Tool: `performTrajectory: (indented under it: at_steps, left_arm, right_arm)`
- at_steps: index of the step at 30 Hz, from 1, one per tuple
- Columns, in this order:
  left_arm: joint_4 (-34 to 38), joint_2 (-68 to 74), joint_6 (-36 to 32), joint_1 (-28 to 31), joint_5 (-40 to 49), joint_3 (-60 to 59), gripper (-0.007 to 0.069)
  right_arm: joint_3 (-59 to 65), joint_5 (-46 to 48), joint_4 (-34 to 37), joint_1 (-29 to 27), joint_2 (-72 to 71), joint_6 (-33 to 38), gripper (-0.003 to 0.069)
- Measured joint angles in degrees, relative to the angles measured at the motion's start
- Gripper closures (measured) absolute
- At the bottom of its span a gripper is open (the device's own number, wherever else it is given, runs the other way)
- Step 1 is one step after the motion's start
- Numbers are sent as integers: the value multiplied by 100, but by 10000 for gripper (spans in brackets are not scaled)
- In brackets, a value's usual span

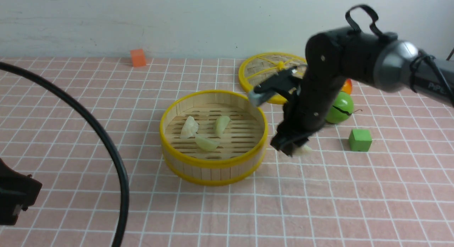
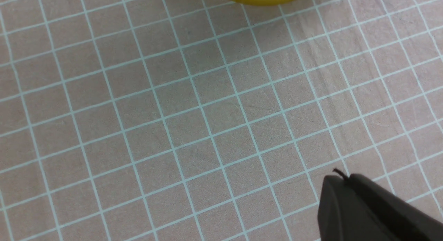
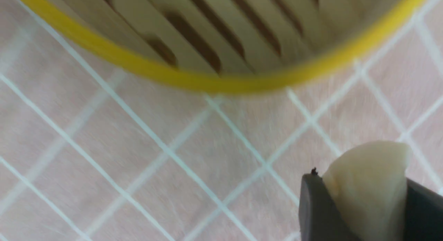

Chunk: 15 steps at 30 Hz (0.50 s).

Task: Put the dumplings into the steamer on the table with the pink tablecloth.
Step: 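Place the dumpling in the bamboo steamer basket with the right gripper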

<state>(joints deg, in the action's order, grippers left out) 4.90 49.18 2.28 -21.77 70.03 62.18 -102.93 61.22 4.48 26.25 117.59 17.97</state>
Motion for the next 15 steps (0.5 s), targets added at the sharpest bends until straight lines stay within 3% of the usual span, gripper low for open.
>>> performTrajectory:
  at_steps: [5,15]
  left_arm:
    - [5,-25,-6,0,85,-6,610]
    - [-438,-1197,202,0,-394,-1120,608]
  right_arm:
    - [-739,-552,377,403,97,0,423]
    - [-789,-1500,696,418,1051,-154,423]
